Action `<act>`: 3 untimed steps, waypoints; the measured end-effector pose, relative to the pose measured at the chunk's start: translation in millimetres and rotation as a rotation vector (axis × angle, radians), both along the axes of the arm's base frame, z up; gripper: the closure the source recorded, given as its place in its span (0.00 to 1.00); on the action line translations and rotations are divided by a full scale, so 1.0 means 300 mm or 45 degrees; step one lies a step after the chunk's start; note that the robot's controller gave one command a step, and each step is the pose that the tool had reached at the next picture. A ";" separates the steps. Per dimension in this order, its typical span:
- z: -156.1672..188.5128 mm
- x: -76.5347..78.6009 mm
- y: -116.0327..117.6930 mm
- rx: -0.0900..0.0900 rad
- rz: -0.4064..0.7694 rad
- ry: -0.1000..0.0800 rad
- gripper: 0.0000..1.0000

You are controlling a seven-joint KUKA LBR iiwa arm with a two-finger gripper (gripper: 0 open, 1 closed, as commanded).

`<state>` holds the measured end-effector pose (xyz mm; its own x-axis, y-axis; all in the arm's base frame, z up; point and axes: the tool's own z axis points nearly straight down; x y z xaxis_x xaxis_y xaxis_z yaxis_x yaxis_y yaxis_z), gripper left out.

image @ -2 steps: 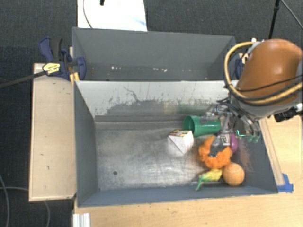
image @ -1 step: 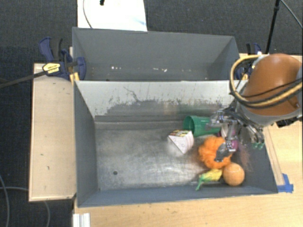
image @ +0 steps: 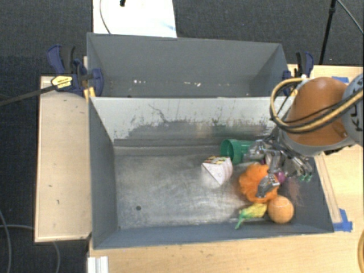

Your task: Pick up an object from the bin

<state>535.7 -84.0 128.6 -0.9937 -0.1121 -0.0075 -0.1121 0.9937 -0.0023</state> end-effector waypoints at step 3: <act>0.257 0.071 -0.175 0.004 -0.407 0.005 1.00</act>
Offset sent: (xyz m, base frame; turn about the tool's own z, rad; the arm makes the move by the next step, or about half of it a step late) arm 0.0000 0.0000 0.0000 0.0000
